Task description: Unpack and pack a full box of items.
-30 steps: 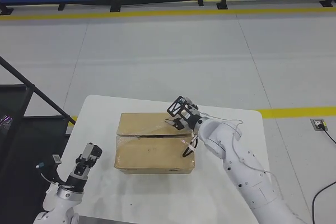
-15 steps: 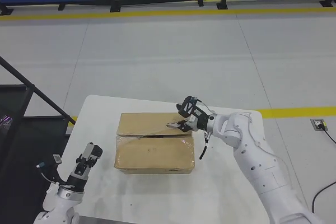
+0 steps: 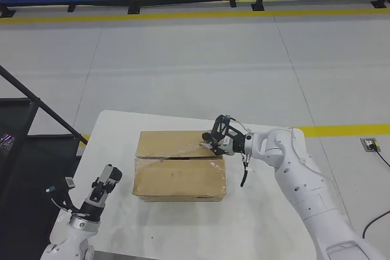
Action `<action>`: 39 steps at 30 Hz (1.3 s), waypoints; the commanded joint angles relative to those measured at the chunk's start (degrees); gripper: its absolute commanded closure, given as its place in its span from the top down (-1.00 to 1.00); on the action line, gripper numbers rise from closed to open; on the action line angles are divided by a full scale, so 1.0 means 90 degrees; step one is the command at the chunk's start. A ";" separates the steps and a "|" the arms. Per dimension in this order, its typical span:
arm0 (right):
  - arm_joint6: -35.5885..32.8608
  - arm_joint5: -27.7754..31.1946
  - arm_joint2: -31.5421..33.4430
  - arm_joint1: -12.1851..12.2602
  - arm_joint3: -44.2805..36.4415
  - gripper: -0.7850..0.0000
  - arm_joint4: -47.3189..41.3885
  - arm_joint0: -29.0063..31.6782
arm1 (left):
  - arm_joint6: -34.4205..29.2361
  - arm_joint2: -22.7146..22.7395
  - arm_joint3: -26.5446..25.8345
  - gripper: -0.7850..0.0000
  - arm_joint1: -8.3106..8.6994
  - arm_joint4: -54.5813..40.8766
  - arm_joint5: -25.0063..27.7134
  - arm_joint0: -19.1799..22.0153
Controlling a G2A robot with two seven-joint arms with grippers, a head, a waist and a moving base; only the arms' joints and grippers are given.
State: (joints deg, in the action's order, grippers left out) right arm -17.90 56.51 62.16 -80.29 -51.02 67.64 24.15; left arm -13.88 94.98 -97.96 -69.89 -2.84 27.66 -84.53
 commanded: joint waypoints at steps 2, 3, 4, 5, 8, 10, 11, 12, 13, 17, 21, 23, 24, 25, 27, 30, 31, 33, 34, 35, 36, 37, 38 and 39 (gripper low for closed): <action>0.0004 0.0003 -0.0044 0.0000 0.0065 -0.15 -0.0045 -0.0047 | 0.0004 0.0005 -0.0006 1.00 0.0001 -0.0005 0.0001 -0.0011; 0.0011 0.0012 -0.0058 0.0001 0.0090 -0.15 -0.0062 -0.0063 | 0.0005 0.0007 -0.0009 1.00 0.0001 -0.0005 0.0002 -0.0016; 0.0019 0.0018 -0.0070 0.0002 0.0110 -0.16 -0.0074 -0.0082 | 0.0005 0.0010 -0.0011 1.00 0.0001 -0.0006 0.0004 -0.0022; 0.0028 0.0027 -0.0086 0.0003 0.0128 -0.17 -0.0081 -0.0100 | 0.0008 0.0014 -0.0013 1.00 0.0001 -0.0010 0.0005 -0.0028; 0.0033 0.0040 -0.0150 -0.0003 0.0180 -0.28 -0.0115 -0.0158 | 0.0013 0.0019 -0.0020 1.00 0.0001 -0.0014 0.0004 -0.0040; 0.0043 0.0063 -0.0196 -0.0007 0.0195 -0.58 -0.0135 -0.0190 | 0.0013 0.0021 -0.0022 1.00 0.0002 -0.0015 0.0004 -0.0044; 0.0071 0.0092 -0.0213 -0.0009 0.0197 -0.91 -0.0160 -0.0199 | 0.0012 0.0022 -0.0023 1.00 0.0002 -0.0016 0.0004 -0.0045; 0.0081 0.0098 -0.0228 -0.0008 0.0208 -1.00 -0.0170 -0.0207 | 0.0012 0.0022 -0.0024 1.00 0.0002 -0.0016 0.0004 -0.0046; 0.0082 0.0100 -0.0244 -0.0008 0.0209 -1.00 -0.0186 -0.0212 | 0.0010 0.0020 -0.0026 1.00 0.0002 -0.0021 0.0005 -0.0046; -0.0056 -0.0009 -0.0262 -0.0012 0.0189 -1.00 -0.0489 -0.0139 | -0.0085 -0.0003 -0.0035 1.00 0.0004 -0.0091 0.0066 -0.0013; -0.0433 -0.0012 -0.0231 0.0013 -0.0057 -1.00 -0.0965 -0.0014 | -0.0364 -0.0057 0.0042 1.00 0.0014 -0.0376 0.0115 0.0173; -0.0669 -0.0092 -0.0204 0.0039 -0.0286 -1.00 -0.1175 0.0104 | -0.0605 -0.0084 0.0131 1.00 0.0023 -0.0647 0.0117 0.0323; -0.0777 -0.0124 -0.0186 0.0055 -0.0437 -1.00 -0.1285 0.0181 | -0.0751 -0.0090 0.0176 1.00 0.0030 -0.0767 0.0132 0.0414; -0.0899 -0.0163 -0.0165 0.0074 -0.0588 -1.00 -0.1380 0.0261 | -0.0890 -0.0096 0.0246 1.00 0.0037 -0.0882 0.0133 0.0501; -0.1170 -0.0295 -0.0109 0.0118 -0.0916 -1.00 -0.1561 0.0428 | -0.1205 -0.0119 0.0384 1.00 0.0054 -0.1080 0.0149 0.0684; -0.1644 -0.0592 -0.0019 0.0183 -0.1437 -1.00 -0.1862 0.0669 | -0.1635 -0.0162 0.0636 1.00 0.0080 -0.1247 0.0169 0.0931; -0.1795 -0.0687 0.0012 0.0206 -0.1619 -1.00 -0.1948 0.0753 | -0.1757 -0.0190 0.0731 1.00 0.0087 -0.1268 0.0169 0.1014; -0.2077 -0.0895 0.0082 0.0253 -0.1954 -1.00 -0.2109 0.0923 | -0.1986 -0.0252 0.0903 1.00 0.0098 -0.1315 0.0197 0.1168; -0.2196 -0.0978 0.0118 0.0275 -0.2116 -1.00 -0.2191 0.1002 | -0.2118 -0.0288 0.0977 1.00 0.0104 -0.1339 0.0231 0.1231; -0.2315 -0.1063 0.0150 0.0297 -0.2249 -1.00 -0.2273 0.1081 | -0.2223 -0.0310 0.1051 1.00 0.0110 -0.1369 0.0264 0.1288; -0.2427 -0.1143 0.0180 0.0317 -0.2380 -1.00 -0.2345 0.1148 | -0.2307 -0.0333 0.1118 1.00 0.0115 -0.1394 0.0289 0.1341; -0.2522 -0.1209 0.0207 0.0336 -0.2497 -1.00 -0.2424 0.1213 | -0.2378 -0.0353 0.1174 1.00 0.0119 -0.1418 0.0318 0.1390; -0.2614 -0.1256 0.0229 0.0355 -0.2611 -1.00 -0.2490 0.1269 | -0.2436 -0.0373 0.1232 1.00 0.0123 -0.1437 0.0338 0.1436; -0.2699 -0.1312 0.0251 0.0373 -0.2712 -1.00 -0.2537 0.1322 | -0.2476 -0.0396 0.1287 1.00 0.0126 -0.1456 0.0342 0.1480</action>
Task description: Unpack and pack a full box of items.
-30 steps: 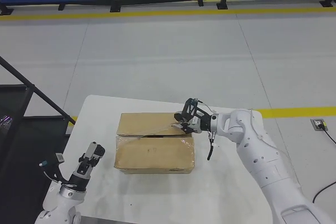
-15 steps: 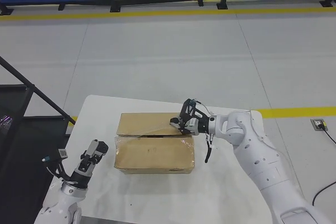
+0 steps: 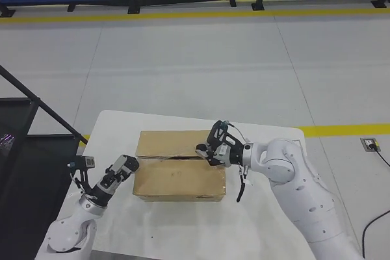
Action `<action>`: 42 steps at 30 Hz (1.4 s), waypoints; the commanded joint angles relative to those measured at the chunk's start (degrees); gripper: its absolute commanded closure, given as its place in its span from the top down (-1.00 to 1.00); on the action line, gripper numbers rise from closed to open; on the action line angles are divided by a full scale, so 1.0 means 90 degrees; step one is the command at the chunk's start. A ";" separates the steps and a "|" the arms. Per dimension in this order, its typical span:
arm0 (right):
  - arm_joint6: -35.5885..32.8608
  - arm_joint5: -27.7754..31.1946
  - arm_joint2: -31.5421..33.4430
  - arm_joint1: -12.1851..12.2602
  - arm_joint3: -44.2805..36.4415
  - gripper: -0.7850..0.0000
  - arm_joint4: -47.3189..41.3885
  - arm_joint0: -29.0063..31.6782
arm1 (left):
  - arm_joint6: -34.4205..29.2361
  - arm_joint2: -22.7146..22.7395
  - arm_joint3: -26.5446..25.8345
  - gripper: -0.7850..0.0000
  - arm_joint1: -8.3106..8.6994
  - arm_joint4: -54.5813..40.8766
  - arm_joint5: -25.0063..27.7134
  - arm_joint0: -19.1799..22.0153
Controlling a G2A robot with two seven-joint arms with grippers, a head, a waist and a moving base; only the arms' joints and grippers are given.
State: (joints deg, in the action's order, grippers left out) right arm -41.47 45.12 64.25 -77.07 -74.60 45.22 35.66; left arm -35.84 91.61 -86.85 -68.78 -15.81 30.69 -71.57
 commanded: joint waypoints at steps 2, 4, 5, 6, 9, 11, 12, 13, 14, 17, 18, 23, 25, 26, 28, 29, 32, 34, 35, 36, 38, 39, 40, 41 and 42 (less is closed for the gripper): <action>-0.0242 -0.0251 0.0069 0.0049 -0.0270 -1.00 -0.0140 0.0148 | -0.0095 -0.0073 0.0159 1.00 0.0006 -0.0023 -0.0015 0.0134; -0.0363 -0.0340 0.0106 0.0081 -0.0446 -1.00 -0.0236 0.0240 | -0.0147 -0.0132 0.0251 1.00 0.0009 -0.0028 -0.0035 0.0223; -0.0411 -0.0388 0.0131 0.0097 -0.0511 -1.00 -0.0261 0.0278 | -0.0182 -0.0162 0.0296 1.00 0.0010 -0.0043 -0.0049 0.0267; -0.0449 -0.0419 0.0144 0.0112 -0.0575 -1.00 -0.0285 0.0315 | -0.0215 -0.0190 0.0347 1.00 0.0012 -0.0045 -0.0069 0.0312; -0.0593 -0.0646 0.0159 0.0144 -0.0688 -1.00 -0.0355 0.0394 | -0.0315 -0.0277 0.0506 1.00 0.0019 -0.0017 -0.0091 0.0454; -0.0660 -0.0775 0.0132 0.0155 -0.0748 -1.00 -0.0394 0.0411 | -0.0360 -0.0338 0.0601 1.00 0.0020 -0.0026 -0.0105 0.0536; -0.0710 -0.0826 0.0112 0.0160 -0.0751 -1.00 -0.0422 0.0414 | -0.0382 -0.0365 0.0647 1.00 0.0020 -0.0028 -0.0113 0.0573; -0.0754 -0.0866 0.0095 0.0165 -0.0759 -1.00 -0.0449 0.0405 | -0.0393 -0.0386 0.0689 1.00 0.0022 -0.0032 -0.0117 0.0609; -0.0789 -0.0903 0.0078 0.0169 -0.0760 -1.00 -0.0483 0.0396 | -0.0406 -0.0407 0.0728 1.00 0.0023 -0.0026 -0.0120 0.0643; -0.0897 -0.0969 0.0020 0.0181 -0.0734 -1.00 -0.0576 0.0361 | -0.0437 -0.0460 0.0823 1.00 0.0026 -0.0057 -0.0137 0.0726; -0.0927 -0.0986 0.0002 0.0185 -0.0718 -1.00 -0.0603 0.0346 | -0.0440 -0.0476 0.0842 1.00 0.0028 -0.0063 -0.0140 0.0746; -0.0956 -0.1063 -0.0069 0.0205 -0.0651 -1.00 -0.0656 0.0291 | -0.0447 -0.0584 0.0896 1.00 0.0027 -0.0090 -0.0172 0.0838; -0.0944 -0.1086 -0.0092 0.0214 -0.0632 -1.00 -0.0665 0.0272 | -0.0425 -0.0639 0.0906 1.00 0.0024 -0.0079 -0.0199 0.0878; -0.0940 -0.1087 -0.0103 0.0218 -0.0613 -1.00 -0.0682 0.0267 | -0.0414 -0.0663 0.0914 1.00 0.0023 -0.0078 -0.0208 0.0898; -0.0933 -0.1101 -0.0122 0.0226 -0.0571 -1.00 -0.0704 0.0246 | -0.0392 -0.0712 0.0931 1.00 0.0021 -0.0056 -0.0233 0.0934; -0.0928 -0.1109 -0.0133 0.0230 -0.0550 -1.00 -0.0705 0.0233 | -0.0382 -0.0734 0.0940 1.00 0.0020 -0.0045 -0.0246 0.0949; -0.0918 -0.1109 -0.0168 0.0241 -0.0490 -0.87 -0.0749 0.0199 | -0.0349 -0.0774 0.0958 1.00 0.0021 -0.0031 -0.0257 0.0974; -0.0907 -0.1116 -0.0185 0.0248 -0.0453 -0.55 -0.0782 0.0176 | -0.0346 -0.0790 0.0956 1.00 0.0025 -0.0026 -0.0258 0.0984; -0.0914 -0.1122 -0.0195 0.0251 -0.0428 -0.55 -0.0798 0.0162 | -0.0344 -0.0799 0.0958 1.00 0.0026 -0.0023 -0.0265 0.0985; -0.0922 -0.1129 -0.0205 0.0255 -0.0404 -0.55 -0.0816 0.0144 | -0.0337 -0.0809 0.0955 1.00 0.0027 -0.0020 -0.0270 0.0987; -0.0938 -0.1138 -0.0229 0.0260 -0.0359 -0.50 -0.0861 0.0109 | -0.0335 -0.0832 0.0956 1.00 0.0030 -0.0006 -0.0279 0.0987; -0.0942 -0.1138 -0.0241 0.0263 -0.0340 -0.45 -0.0883 0.0096 | -0.0328 -0.0843 0.0958 1.00 0.0031 -0.0002 -0.0284 0.0990; -0.0939 -0.1139 -0.0248 0.0267 -0.0326 -0.40 -0.0898 0.0084 | -0.0326 -0.0856 0.0962 1.00 0.0032 0.0007 -0.0290 0.0992; -0.0930 -0.1142 -0.0254 0.0271 -0.0314 -0.37 -0.0906 0.0076 | -0.0323 -0.0867 0.0965 1.00 0.0033 0.0011 -0.0286 0.0994; -0.0922 -0.1141 -0.0256 0.0276 -0.0305 -0.33 -0.0911 0.0072 | -0.0319 -0.0878 0.0971 1.00 0.0034 0.0017 -0.0291 0.0997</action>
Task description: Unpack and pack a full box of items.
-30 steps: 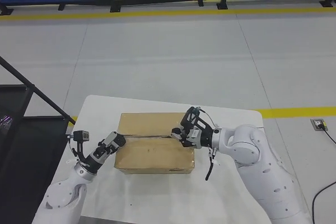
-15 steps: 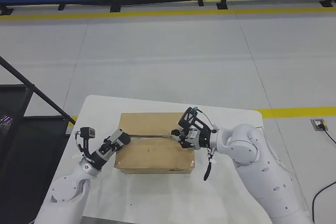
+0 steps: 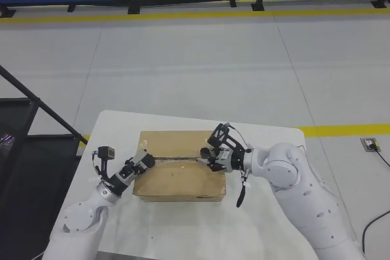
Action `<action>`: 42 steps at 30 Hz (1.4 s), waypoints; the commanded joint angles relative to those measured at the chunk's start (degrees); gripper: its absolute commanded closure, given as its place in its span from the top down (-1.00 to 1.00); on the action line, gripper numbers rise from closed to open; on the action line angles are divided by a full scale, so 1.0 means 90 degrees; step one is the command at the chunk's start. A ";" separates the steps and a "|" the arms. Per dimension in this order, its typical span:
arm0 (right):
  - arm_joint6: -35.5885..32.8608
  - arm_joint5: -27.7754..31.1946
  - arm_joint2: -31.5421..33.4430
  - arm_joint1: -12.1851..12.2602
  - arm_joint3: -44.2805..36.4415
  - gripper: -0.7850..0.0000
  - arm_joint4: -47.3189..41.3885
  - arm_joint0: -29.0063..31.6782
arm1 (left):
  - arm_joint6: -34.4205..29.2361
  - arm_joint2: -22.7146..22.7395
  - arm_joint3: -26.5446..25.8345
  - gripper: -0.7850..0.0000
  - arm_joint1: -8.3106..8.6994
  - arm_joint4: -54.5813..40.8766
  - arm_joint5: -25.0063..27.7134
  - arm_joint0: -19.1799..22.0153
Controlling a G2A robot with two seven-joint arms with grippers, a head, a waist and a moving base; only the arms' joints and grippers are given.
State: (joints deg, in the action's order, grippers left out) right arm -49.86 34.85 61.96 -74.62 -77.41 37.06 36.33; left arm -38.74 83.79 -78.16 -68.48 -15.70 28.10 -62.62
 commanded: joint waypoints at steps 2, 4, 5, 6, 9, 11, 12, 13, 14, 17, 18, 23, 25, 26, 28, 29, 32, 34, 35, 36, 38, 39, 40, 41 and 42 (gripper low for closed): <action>0.0024 -0.0001 0.0006 0.0019 0.0009 -0.30 -0.0017 -0.0002 | 0.0007 -0.0030 0.0009 1.00 0.0003 0.0014 -0.0006 0.0010; 0.0064 -0.0044 0.0038 0.0038 -0.0024 -0.25 0.0015 0.0017 | 0.0015 -0.0043 0.0016 1.00 0.0006 0.0014 -0.0006 0.0019; 0.0089 -0.0069 0.0059 0.0049 -0.0051 -0.23 0.0033 0.0038 | 0.0006 -0.0052 0.0018 1.00 0.0008 0.0021 -0.0012 0.0026; 0.0098 -0.0084 0.0075 0.0060 -0.0078 -0.23 0.0045 0.0062 | 0.0007 -0.0058 0.0020 1.00 0.0009 0.0020 -0.0016 0.0033; 0.0130 -0.0115 0.0138 0.0096 -0.0147 -0.25 0.0066 0.0130 | 0.0019 -0.0082 0.0022 1.00 0.0012 0.0021 -0.0023 0.0052; 0.0137 -0.0165 0.0178 0.0118 -0.0166 -0.23 0.0057 0.0168 | 0.0016 -0.0108 0.0031 1.00 0.0012 0.0010 -0.0035 0.0066; 0.0118 -0.0196 0.0188 0.0127 -0.0172 -0.22 0.0059 0.0179 | 0.0015 -0.0122 0.0033 1.00 0.0013 0.0013 -0.0033 0.0076; 0.0111 -0.0199 0.0193 0.0135 -0.0186 -0.22 0.0047 0.0185 | 0.0021 -0.0135 0.0040 1.00 0.0012 0.0015 -0.0032 0.0085; 0.0110 -0.0198 0.0198 0.0143 -0.0184 -0.22 0.0033 0.0192 | 0.0028 -0.0148 0.0050 1.00 0.0012 0.0018 -0.0033 0.0093; 0.0118 -0.0189 0.0187 0.0158 -0.0140 -0.15 -0.0006 0.0188 | 0.0027 -0.0187 0.0080 1.00 0.0012 0.0014 -0.0034 0.0118; 0.0136 -0.0194 0.0188 0.0162 -0.0117 -0.07 -0.0020 0.0182 | 0.0029 -0.0196 0.0094 1.00 0.0012 0.0013 -0.0032 0.0128; 0.0742 -0.0258 0.0432 0.0223 -0.0249 0.00 0.0153 0.0346 | 0.0033 -0.0235 0.0133 1.00 0.0015 -0.0006 -0.0020 0.0152; 0.1112 -0.0312 0.0582 0.0260 -0.0434 0.12 0.0337 0.0536 | 0.0031 -0.0249 0.0128 1.00 0.0017 -0.0006 -0.0015 0.0156; 0.1322 -0.0365 0.0661 0.0277 -0.0543 0.15 0.0428 0.0637 | 0.0033 -0.0253 0.0126 1.00 0.0018 -0.0007 -0.0015 0.0157; 0.1808 -0.0466 0.0807 0.0308 -0.0798 0.35 0.0682 0.0887 | 0.0033 -0.0259 0.0112 1.00 0.0021 -0.0009 -0.0010 0.0161; 0.2052 -0.0453 0.0854 0.0320 -0.0925 0.36 0.0785 0.1013 | 0.0035 -0.0260 0.0112 1.00 0.0023 -0.0012 -0.0007 0.0162; 0.2220 0.0265 0.0697 0.0342 -0.1120 -0.17 0.0877 0.1159 | 0.0044 -0.0263 0.0113 1.00 0.0029 -0.0001 -0.0009 0.0168; 0.2060 0.0812 0.0492 0.0336 -0.0995 -0.91 0.0708 0.1002 | 0.0042 -0.0269 0.0108 1.00 0.0032 0.0003 -0.0005 0.0170; 0.1911 0.1029 0.0361 0.0327 -0.0910 -1.00 0.0610 0.0885 | 0.0042 -0.0270 0.0107 1.00 0.0034 0.0001 -0.0007 0.0173; 0.1720 0.1247 0.0218 0.0317 -0.0813 -1.00 0.0498 0.0755 | 0.0043 -0.0272 0.0106 1.00 0.0035 -0.0001 -0.0009 0.0175; 0.1306 0.1824 -0.0109 0.0294 -0.0621 -1.00 0.0219 0.0428 | 0.0051 -0.0283 0.0102 1.00 0.0037 -0.0002 -0.0018 0.0183; 0.1161 0.2011 -0.0238 0.0283 -0.0511 -1.00 0.0121 0.0279 | 0.0051 -0.0292 0.0100 1.00 0.0037 -0.0015 -0.0022 0.0186; 0.1023 0.2205 -0.0386 0.0271 -0.0447 -1.00 0.0057 0.0146 | 0.0056 -0.0297 0.0098 1.00 0.0037 -0.0023 -0.0018 0.0191; 0.0941 0.2299 -0.0494 0.0258 -0.0357 -1.00 -0.0009 0.0032 | 0.0061 -0.0304 0.0101 1.00 0.0037 -0.0024 -0.0013 0.0193; 0.0782 0.2257 -0.0626 0.0244 -0.0243 -1.00 -0.0034 -0.0063 | 0.0062 -0.0316 0.0103 1.00 0.0036 -0.0037 -0.0011 0.0195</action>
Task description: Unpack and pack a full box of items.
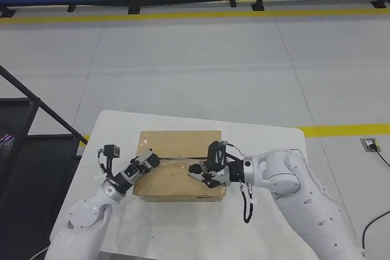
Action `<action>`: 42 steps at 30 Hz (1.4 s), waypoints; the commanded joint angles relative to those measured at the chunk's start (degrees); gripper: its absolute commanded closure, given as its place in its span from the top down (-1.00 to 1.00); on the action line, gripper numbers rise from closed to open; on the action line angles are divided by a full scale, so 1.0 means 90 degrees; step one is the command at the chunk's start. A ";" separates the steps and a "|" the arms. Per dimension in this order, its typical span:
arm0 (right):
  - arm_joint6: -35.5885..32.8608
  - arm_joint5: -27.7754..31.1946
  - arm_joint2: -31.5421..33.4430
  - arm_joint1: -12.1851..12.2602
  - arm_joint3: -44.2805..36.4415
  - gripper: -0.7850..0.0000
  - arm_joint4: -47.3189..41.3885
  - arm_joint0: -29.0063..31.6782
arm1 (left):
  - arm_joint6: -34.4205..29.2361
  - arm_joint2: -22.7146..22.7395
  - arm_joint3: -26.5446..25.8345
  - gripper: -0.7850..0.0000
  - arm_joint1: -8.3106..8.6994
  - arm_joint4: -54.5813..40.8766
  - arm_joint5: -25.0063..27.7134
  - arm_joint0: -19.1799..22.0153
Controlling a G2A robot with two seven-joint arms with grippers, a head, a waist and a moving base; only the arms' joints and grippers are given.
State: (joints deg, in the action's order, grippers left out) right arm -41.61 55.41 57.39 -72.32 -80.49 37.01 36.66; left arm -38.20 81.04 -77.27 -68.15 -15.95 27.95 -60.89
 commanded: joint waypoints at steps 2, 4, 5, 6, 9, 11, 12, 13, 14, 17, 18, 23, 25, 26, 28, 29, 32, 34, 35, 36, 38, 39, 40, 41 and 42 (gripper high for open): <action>-0.0426 -0.0243 -0.0383 -0.0055 0.0239 -1.00 -0.0111 -0.0313 | 0.0006 -0.0023 0.0014 1.00 0.0000 -0.0011 0.0007 0.0007; -0.0753 -0.0742 -0.0648 -0.0113 0.0339 -1.00 -0.0030 -0.0517 | 0.0008 -0.0035 0.0016 1.00 0.0001 -0.0020 0.0000 0.0012; -0.0808 -0.0900 -0.0760 -0.0143 0.0356 -1.00 -0.0013 -0.0589 | 0.0006 -0.0039 0.0019 1.00 0.0002 -0.0028 0.0001 0.0013; -0.0843 -0.1039 -0.0850 -0.0167 0.0373 -1.00 0.0066 -0.0654 | 0.0006 -0.0041 0.0021 1.00 0.0003 -0.0030 0.0003 0.0014; -0.0848 -0.1496 -0.1084 -0.0220 0.0265 -1.00 0.0675 -0.0768 | 0.0004 -0.0053 0.0020 1.00 0.0006 -0.0030 0.0012 0.0015; -0.0684 -0.1779 -0.1211 -0.0250 0.0086 -1.00 0.1063 -0.0739 | 0.0010 -0.0056 0.0017 1.00 0.0009 -0.0018 0.0015 0.0016; -0.0605 -0.1908 -0.1249 -0.0256 -0.0004 -1.00 0.1266 -0.0714 | 0.0017 -0.0063 0.0007 1.00 0.0009 -0.0019 0.0011 0.0014; -0.0522 -0.2037 -0.1270 -0.0258 -0.0107 -1.00 0.1449 -0.0677 | 0.0015 -0.0076 -0.0008 1.00 0.0008 -0.0024 0.0008 0.0014; -0.0440 -0.2138 -0.1280 -0.0256 -0.0202 -1.00 0.1595 -0.0628 | 0.0017 -0.0087 -0.0018 1.00 0.0008 -0.0022 0.0005 0.0016; -0.0138 -0.2421 -0.1187 -0.0219 -0.0513 -1.00 0.2014 -0.0428 | 0.0025 -0.0147 -0.0044 1.00 0.0003 0.0011 -0.0027 0.0035; -0.0006 -0.2453 -0.1130 -0.0197 -0.0638 -1.00 0.2115 -0.0330 | 0.0030 -0.0175 -0.0049 1.00 0.0000 0.0024 -0.0036 0.0048; 0.0537 -0.2635 -0.0700 -0.0038 -0.1252 -1.00 0.2677 0.0313 | 0.0071 -0.0347 -0.0019 1.00 -0.0026 0.0081 -0.0091 0.0160; 0.0729 -0.2572 -0.0506 0.0037 -0.1501 -1.00 0.2865 0.0612 | 0.0090 -0.0426 0.0011 1.00 -0.0039 0.0112 -0.0121 0.0222; 0.0821 -0.2547 -0.0404 0.0072 -0.1607 -1.00 0.2924 0.0762 | 0.0097 -0.0467 0.0021 1.00 -0.0047 0.0116 -0.0135 0.0252; 0.0935 -0.2510 -0.0226 0.0136 -0.1787 -1.00 0.3059 0.1039 | 0.0104 -0.0551 0.0035 1.00 -0.0062 0.0137 -0.0158 0.0315; 0.0966 -0.2476 -0.0151 0.0164 -0.1867 -1.00 0.3109 0.1154 | 0.0115 -0.0586 0.0045 1.00 -0.0068 0.0154 -0.0168 0.0345; 0.1081 -0.2416 0.0076 0.0236 -0.2031 -1.00 0.3209 0.1461 | 0.0160 -0.0699 0.0067 1.00 -0.0090 0.0206 -0.0209 0.0435; 0.1186 -0.2402 0.0203 0.0274 -0.2118 -1.00 0.3272 0.1643 | 0.0187 -0.0773 0.0090 1.00 -0.0106 0.0231 -0.0244 0.0499; 0.1262 -0.2393 0.0259 0.0291 -0.2166 -1.00 0.3306 0.1733 | 0.0196 -0.0812 0.0102 1.00 -0.0114 0.0243 -0.0263 0.0533; 0.1352 -0.2385 0.0318 0.0309 -0.2220 -1.00 0.3357 0.1821 | 0.0207 -0.0849 0.0114 1.00 -0.0122 0.0254 -0.0282 0.0566; 0.1535 -0.2360 0.0434 0.0346 -0.2348 -1.00 0.3486 0.2017 | 0.0223 -0.0926 0.0136 1.00 -0.0139 0.0277 -0.0308 0.0626; 0.1627 -0.2345 0.0495 0.0366 -0.2415 -1.00 0.3557 0.2121 | 0.0233 -0.0960 0.0148 1.00 -0.0147 0.0287 -0.0316 0.0652; 0.1711 -0.2315 0.0555 0.0387 -0.2483 -1.00 0.3631 0.2230 | 0.0240 -0.0996 0.0159 1.00 -0.0155 0.0298 -0.0323 0.0676; 0.1790 -0.2289 0.0620 0.0407 -0.2542 -1.00 0.3678 0.2334 | 0.0253 -0.1027 0.0169 1.00 -0.0163 0.0306 -0.0327 0.0699; 0.1866 -0.2274 0.0687 0.0426 -0.2597 -1.00 0.3731 0.2431 | 0.0266 -0.1057 0.0184 1.00 -0.0170 0.0315 -0.0337 0.0720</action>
State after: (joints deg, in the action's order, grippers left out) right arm -25.42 34.80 63.01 -68.64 -103.44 70.19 57.71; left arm -35.92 71.79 -75.73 -69.62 -13.19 24.99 -54.58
